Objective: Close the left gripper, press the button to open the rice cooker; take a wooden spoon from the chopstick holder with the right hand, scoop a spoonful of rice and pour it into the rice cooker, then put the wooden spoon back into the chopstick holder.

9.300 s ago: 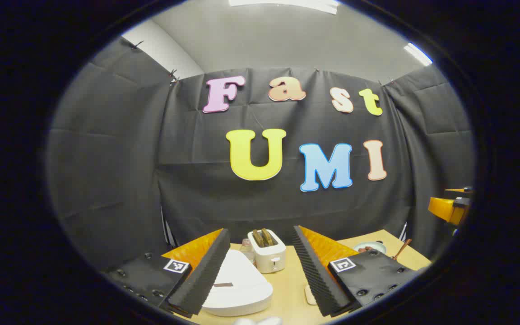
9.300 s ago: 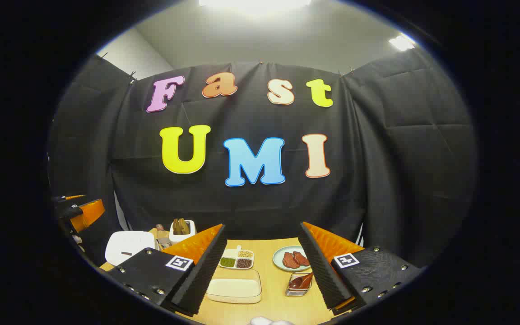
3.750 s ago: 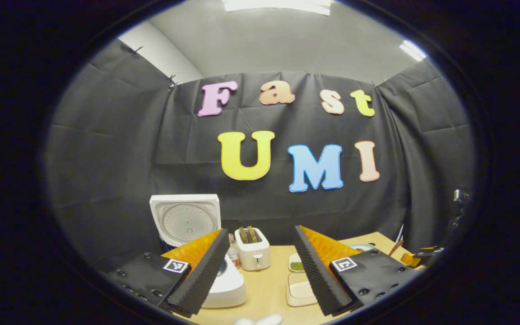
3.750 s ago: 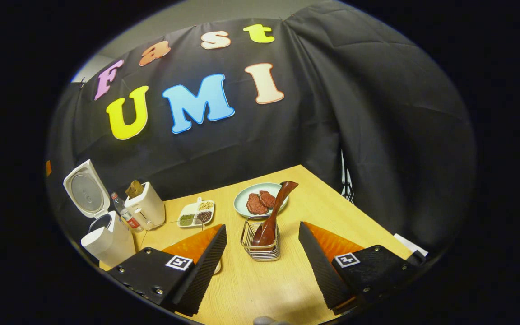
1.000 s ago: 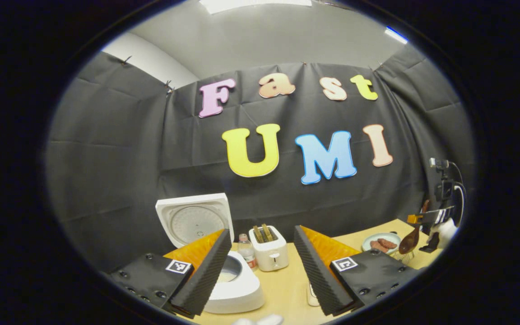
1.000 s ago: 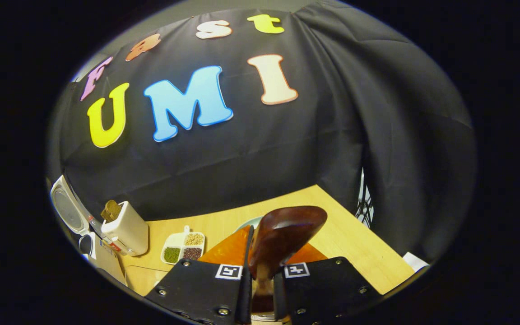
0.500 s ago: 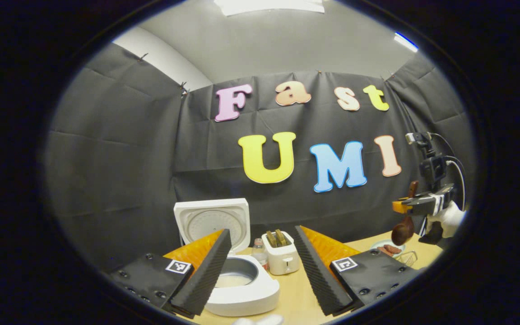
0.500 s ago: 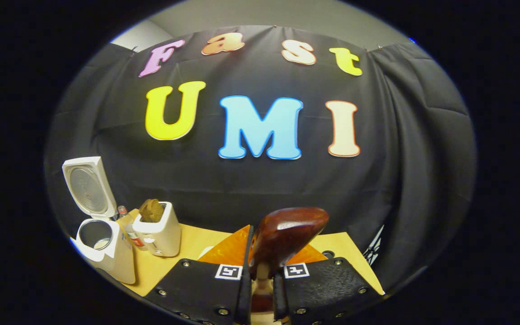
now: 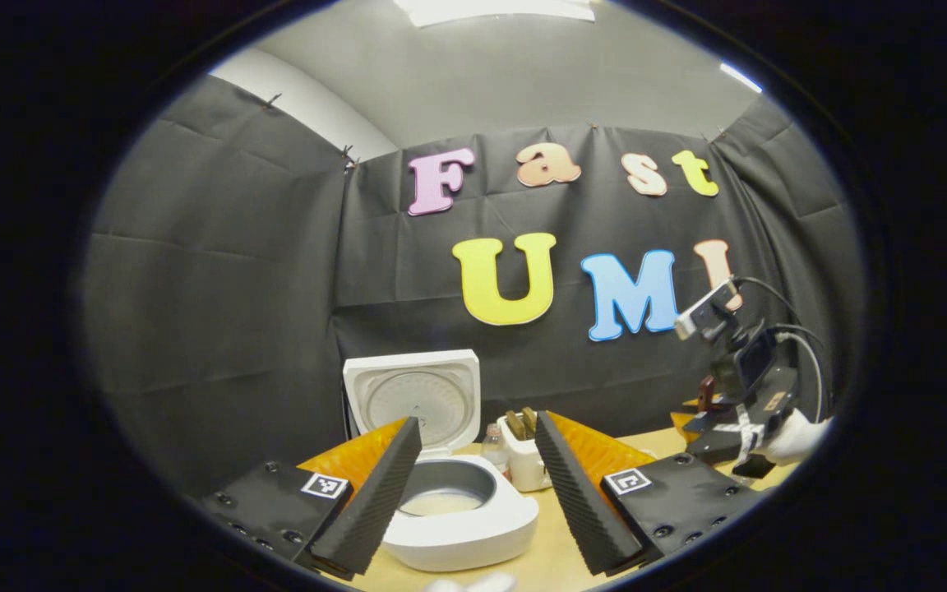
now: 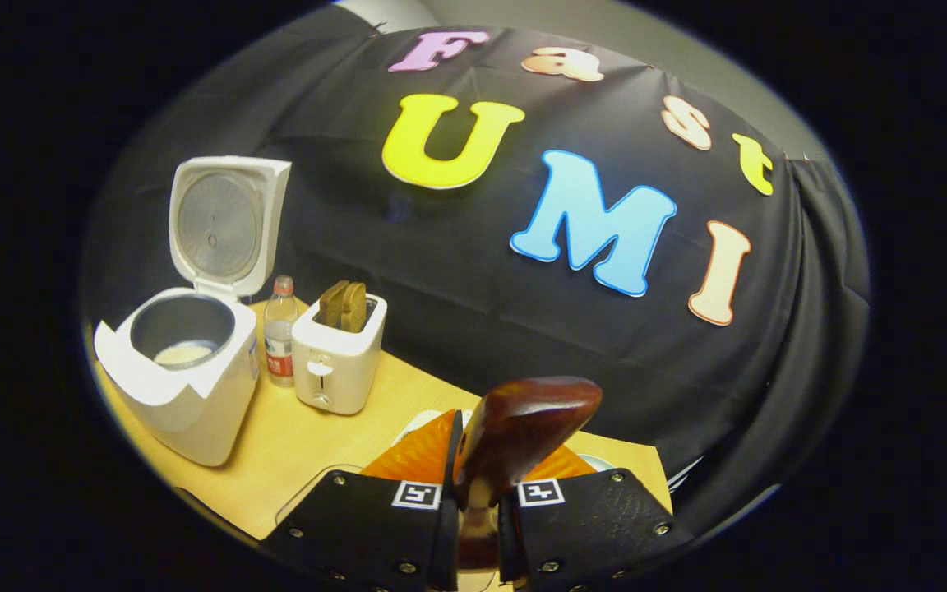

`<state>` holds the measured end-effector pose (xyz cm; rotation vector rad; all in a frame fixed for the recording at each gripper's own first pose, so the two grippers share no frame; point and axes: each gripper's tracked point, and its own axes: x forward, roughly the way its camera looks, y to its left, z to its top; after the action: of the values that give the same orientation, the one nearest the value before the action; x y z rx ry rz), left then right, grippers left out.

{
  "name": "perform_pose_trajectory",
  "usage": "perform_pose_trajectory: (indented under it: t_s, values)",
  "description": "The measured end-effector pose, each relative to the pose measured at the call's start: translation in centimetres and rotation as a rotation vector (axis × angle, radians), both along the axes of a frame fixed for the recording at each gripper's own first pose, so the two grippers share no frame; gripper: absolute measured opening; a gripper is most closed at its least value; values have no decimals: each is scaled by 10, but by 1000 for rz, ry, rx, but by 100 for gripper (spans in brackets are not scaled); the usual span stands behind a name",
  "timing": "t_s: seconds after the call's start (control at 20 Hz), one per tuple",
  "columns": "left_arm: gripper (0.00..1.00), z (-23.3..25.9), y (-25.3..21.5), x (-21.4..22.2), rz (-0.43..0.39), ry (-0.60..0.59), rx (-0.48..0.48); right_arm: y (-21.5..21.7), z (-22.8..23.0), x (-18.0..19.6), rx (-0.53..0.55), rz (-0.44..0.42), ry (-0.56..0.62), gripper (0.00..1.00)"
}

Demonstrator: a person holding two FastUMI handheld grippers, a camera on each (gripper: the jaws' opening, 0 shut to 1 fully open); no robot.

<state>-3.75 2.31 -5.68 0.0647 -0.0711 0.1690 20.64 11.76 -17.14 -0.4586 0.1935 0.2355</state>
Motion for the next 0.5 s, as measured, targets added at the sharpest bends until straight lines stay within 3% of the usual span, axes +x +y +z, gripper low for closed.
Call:
perform_pose_trajectory:
  t_s: [0.5]
  values:
    - [97, -7, -6, -4, 0, 5, 19, 13, -90, 9, -248, 60, 51, 19]
